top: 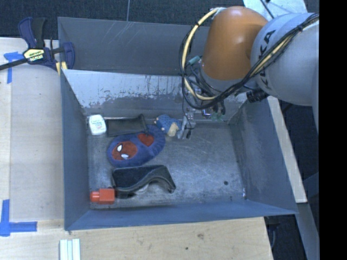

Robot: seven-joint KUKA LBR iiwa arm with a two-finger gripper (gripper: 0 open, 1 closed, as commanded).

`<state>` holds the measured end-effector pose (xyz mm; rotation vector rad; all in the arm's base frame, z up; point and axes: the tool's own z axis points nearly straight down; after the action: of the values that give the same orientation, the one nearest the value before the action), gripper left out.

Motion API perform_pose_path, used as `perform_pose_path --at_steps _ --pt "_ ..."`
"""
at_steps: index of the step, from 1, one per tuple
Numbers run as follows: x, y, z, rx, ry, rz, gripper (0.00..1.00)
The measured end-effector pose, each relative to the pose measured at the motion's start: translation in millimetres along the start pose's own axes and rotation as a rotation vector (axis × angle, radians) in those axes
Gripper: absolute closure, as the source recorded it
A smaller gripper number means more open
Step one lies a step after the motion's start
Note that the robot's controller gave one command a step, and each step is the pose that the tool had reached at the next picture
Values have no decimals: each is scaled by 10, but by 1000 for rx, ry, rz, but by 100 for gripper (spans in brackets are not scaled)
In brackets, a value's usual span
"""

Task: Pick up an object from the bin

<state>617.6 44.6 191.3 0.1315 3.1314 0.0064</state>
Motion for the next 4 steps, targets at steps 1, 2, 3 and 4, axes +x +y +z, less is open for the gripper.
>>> perform_pose_path --at_steps 1,2,3,4 --pt "139 -178 1170 3 -7 13 0" --pt "54 -27 677 3 -1 160 0" --pt "62 -126 401 5 -1 629 0" --pt "-25 -25 386 5 0 507 0"
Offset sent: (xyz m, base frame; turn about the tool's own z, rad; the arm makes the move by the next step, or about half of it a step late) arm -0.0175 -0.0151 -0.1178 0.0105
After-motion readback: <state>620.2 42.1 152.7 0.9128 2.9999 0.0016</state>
